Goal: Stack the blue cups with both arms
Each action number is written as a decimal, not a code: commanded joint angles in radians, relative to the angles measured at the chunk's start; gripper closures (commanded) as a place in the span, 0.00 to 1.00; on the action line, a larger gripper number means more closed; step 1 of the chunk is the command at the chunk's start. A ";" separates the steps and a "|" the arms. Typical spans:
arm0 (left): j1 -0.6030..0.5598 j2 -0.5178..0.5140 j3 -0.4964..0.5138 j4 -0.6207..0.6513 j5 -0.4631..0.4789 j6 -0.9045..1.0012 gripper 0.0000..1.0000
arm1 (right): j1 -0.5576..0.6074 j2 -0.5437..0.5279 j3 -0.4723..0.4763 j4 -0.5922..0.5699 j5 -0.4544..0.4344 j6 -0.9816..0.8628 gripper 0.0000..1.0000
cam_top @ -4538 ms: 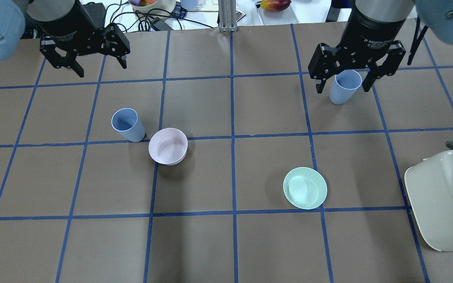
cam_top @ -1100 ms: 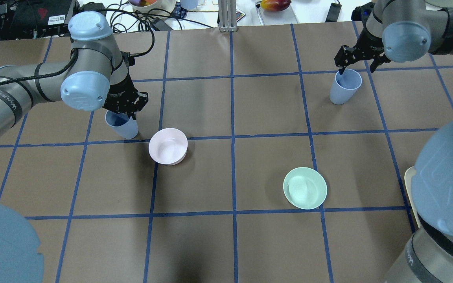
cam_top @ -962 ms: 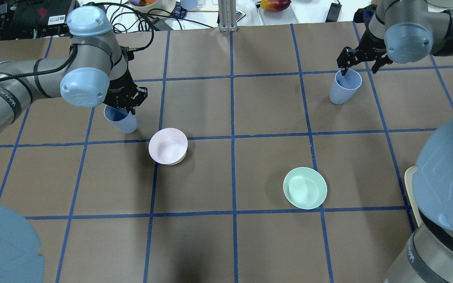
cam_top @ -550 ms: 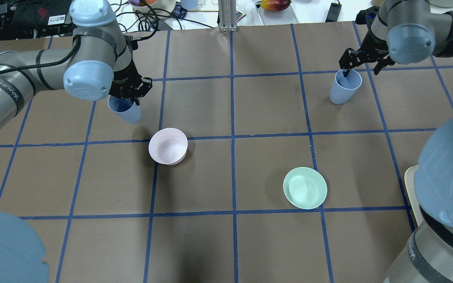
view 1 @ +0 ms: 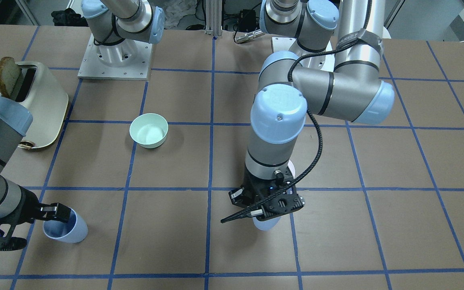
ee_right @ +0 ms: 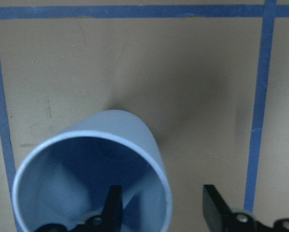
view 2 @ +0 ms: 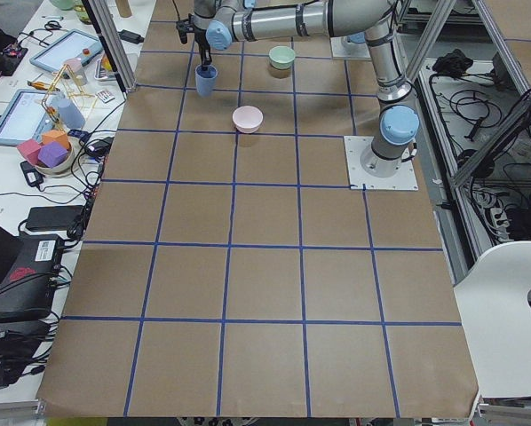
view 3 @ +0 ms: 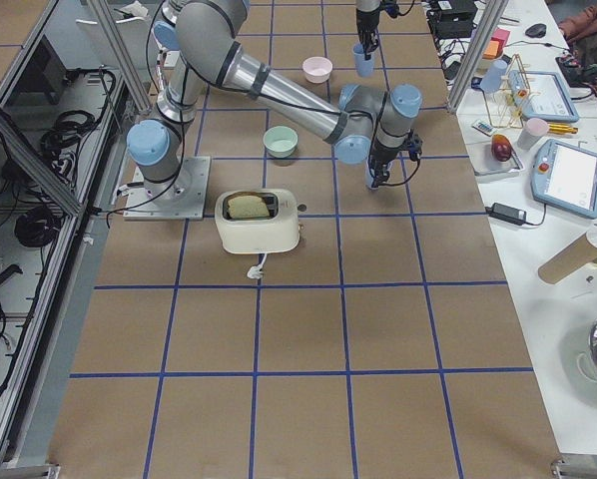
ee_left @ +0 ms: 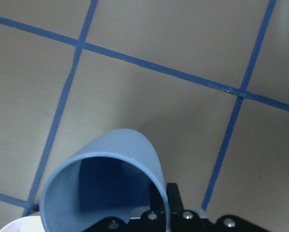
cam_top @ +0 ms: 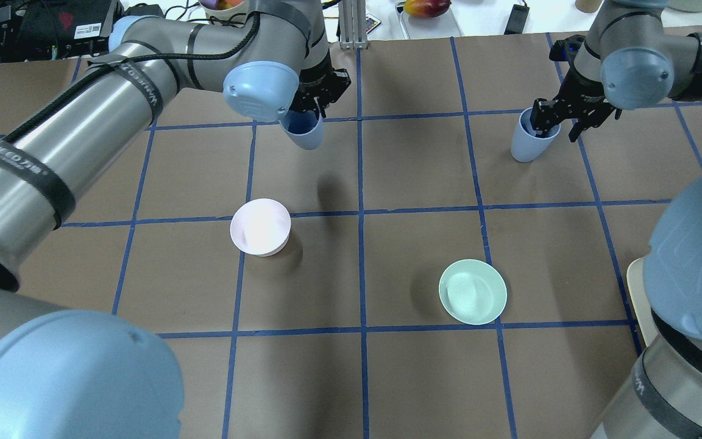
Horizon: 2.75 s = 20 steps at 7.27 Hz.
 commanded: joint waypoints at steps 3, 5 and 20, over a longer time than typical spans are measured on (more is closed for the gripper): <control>-0.092 -0.086 0.058 -0.007 -0.030 -0.001 0.57 | -0.004 0.003 -0.013 0.043 -0.001 0.004 1.00; -0.092 -0.091 0.059 -0.008 -0.022 0.001 0.00 | -0.004 -0.006 -0.054 0.095 0.002 0.004 1.00; 0.253 0.510 -0.210 -0.460 -0.032 0.327 0.00 | 0.487 0.028 -0.328 0.240 0.078 0.689 1.00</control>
